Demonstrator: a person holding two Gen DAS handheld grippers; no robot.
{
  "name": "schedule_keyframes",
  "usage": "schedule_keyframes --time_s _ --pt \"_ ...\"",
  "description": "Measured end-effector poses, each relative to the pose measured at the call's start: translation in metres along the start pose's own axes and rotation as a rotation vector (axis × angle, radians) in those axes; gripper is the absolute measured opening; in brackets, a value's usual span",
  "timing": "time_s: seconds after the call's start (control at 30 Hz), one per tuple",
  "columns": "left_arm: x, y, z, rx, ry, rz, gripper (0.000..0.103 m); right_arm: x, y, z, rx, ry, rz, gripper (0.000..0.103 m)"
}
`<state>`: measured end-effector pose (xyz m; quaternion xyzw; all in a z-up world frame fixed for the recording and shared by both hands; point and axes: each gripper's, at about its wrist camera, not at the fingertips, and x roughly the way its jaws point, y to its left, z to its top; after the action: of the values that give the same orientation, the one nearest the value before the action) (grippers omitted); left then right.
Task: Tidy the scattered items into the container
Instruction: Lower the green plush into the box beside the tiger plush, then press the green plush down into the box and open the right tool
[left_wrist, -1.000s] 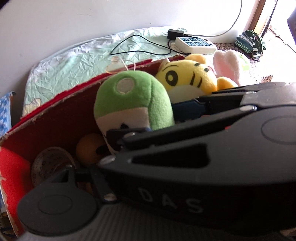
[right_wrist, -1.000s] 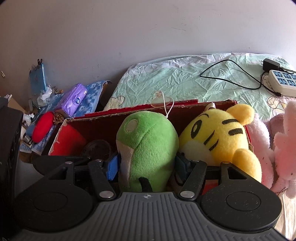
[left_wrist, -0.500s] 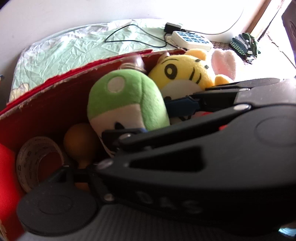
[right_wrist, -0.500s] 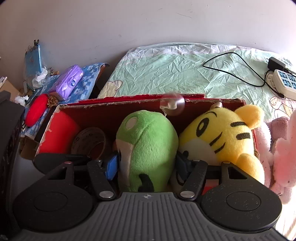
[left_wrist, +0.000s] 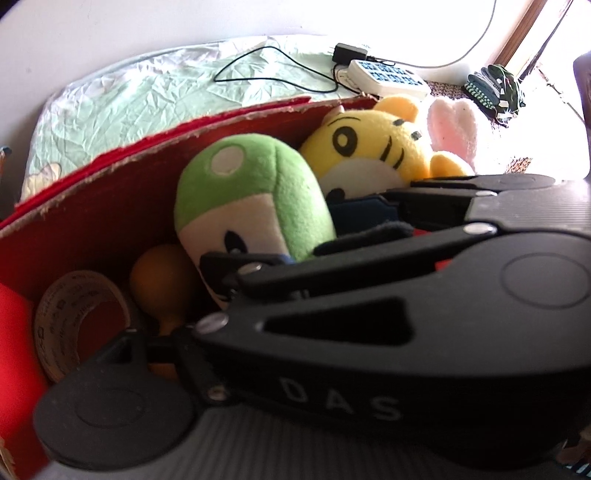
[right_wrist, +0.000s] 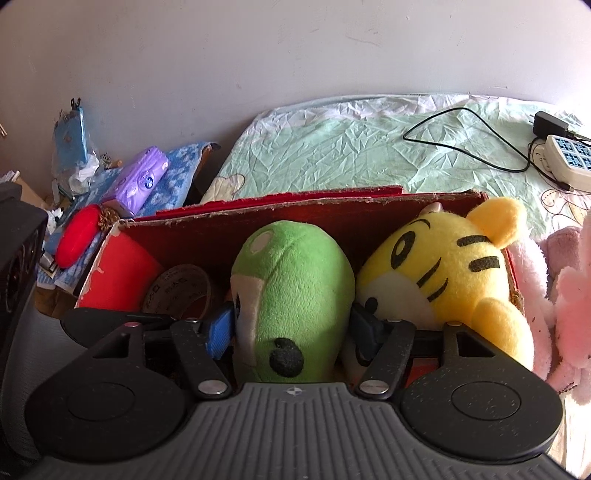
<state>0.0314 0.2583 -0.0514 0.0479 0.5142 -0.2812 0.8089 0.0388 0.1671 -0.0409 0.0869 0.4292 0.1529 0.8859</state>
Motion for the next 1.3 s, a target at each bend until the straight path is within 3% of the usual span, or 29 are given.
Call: schedule_keyframes --time_s 0.17,0.8,1.13,1.3 --pt "0.000 0.002 0.002 -0.006 0.001 -0.007 0.077 -0.010 -0.003 0.002 0.057 -0.036 0.022 0.068" --pt "0.002 0.002 0.000 -0.021 0.012 -0.034 0.073 -0.013 -0.005 0.003 0.078 -0.052 0.036 0.070" --pt "0.003 0.002 -0.002 -0.026 0.020 -0.043 0.070 -0.027 -0.012 0.004 0.125 -0.119 0.031 0.062" --pt "0.003 -0.001 0.000 -0.033 0.036 -0.030 0.070 -0.028 -0.013 0.003 0.135 -0.133 0.035 0.052"
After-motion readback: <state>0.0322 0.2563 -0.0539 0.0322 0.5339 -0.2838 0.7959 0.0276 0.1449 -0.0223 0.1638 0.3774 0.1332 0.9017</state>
